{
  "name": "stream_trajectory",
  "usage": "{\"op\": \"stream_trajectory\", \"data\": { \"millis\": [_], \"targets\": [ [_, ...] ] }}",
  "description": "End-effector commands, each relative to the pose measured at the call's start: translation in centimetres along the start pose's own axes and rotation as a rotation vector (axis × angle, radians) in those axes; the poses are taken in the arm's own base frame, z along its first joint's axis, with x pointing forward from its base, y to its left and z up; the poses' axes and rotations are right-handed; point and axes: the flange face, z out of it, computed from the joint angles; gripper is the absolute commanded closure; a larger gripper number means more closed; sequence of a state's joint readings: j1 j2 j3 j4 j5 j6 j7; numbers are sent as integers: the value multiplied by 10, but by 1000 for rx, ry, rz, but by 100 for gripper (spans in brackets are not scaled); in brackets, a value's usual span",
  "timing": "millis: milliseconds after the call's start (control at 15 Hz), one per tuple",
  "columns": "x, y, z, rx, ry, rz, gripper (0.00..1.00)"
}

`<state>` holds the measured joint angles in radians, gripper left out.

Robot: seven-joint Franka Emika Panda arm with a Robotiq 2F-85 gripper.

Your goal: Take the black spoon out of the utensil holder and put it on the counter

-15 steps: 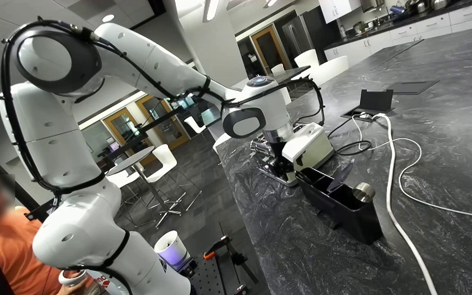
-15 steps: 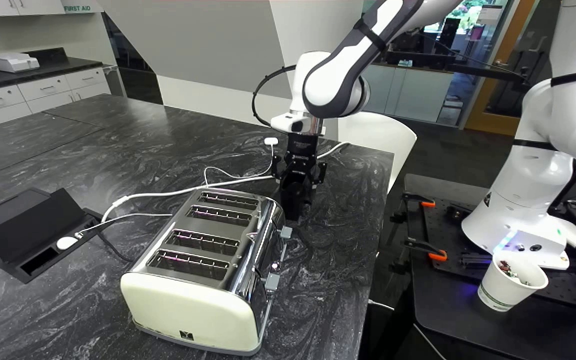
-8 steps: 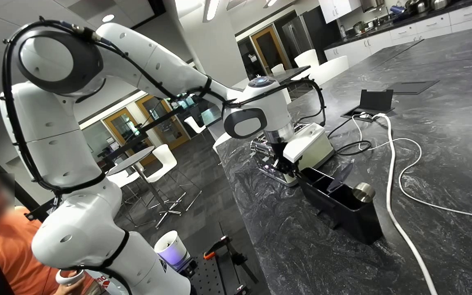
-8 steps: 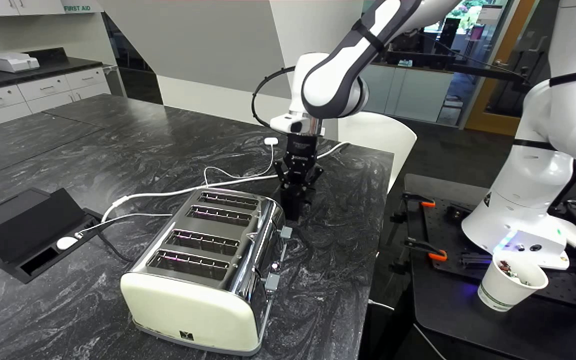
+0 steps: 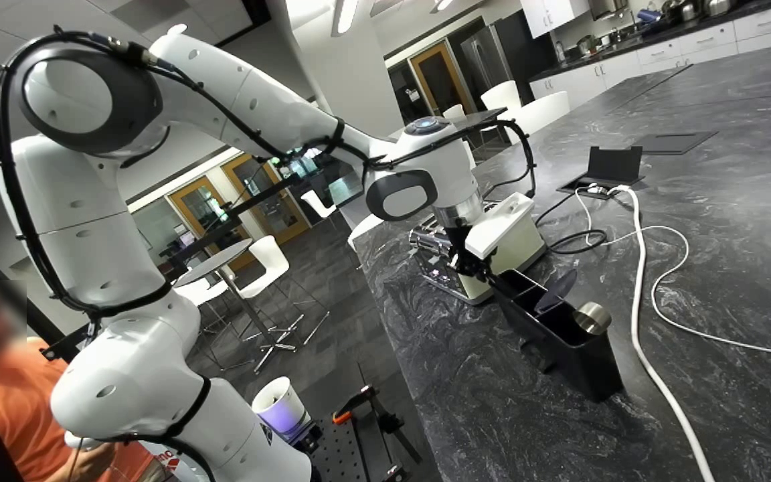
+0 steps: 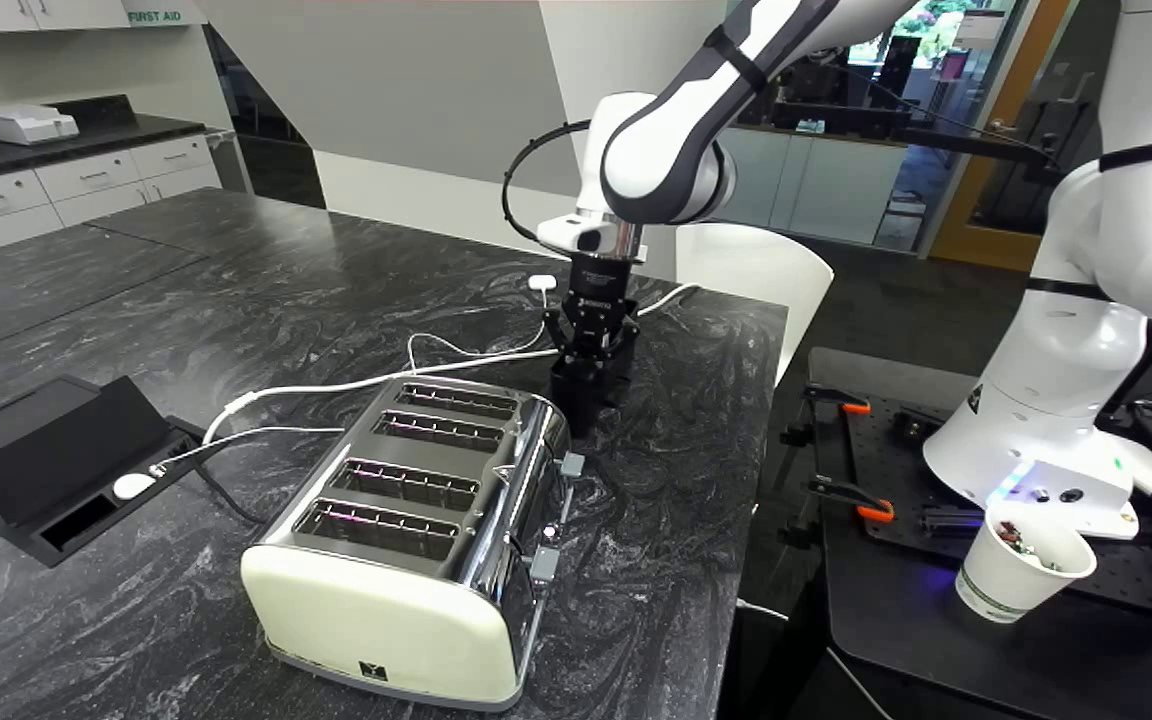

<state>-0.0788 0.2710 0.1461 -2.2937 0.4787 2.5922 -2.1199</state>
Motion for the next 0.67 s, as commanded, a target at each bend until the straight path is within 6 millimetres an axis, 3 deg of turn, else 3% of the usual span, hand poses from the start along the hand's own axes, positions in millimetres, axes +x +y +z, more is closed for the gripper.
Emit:
{"op": "stream_trajectory", "data": {
  "millis": [0, 400, 600],
  "targets": [
    [3, 2, -38, -49, 8, 19, 96],
    [16, -4, -103, -55, 16, 56, 96],
    [32, -16, -131, -25, -4, 75, 96]
  ]
}}
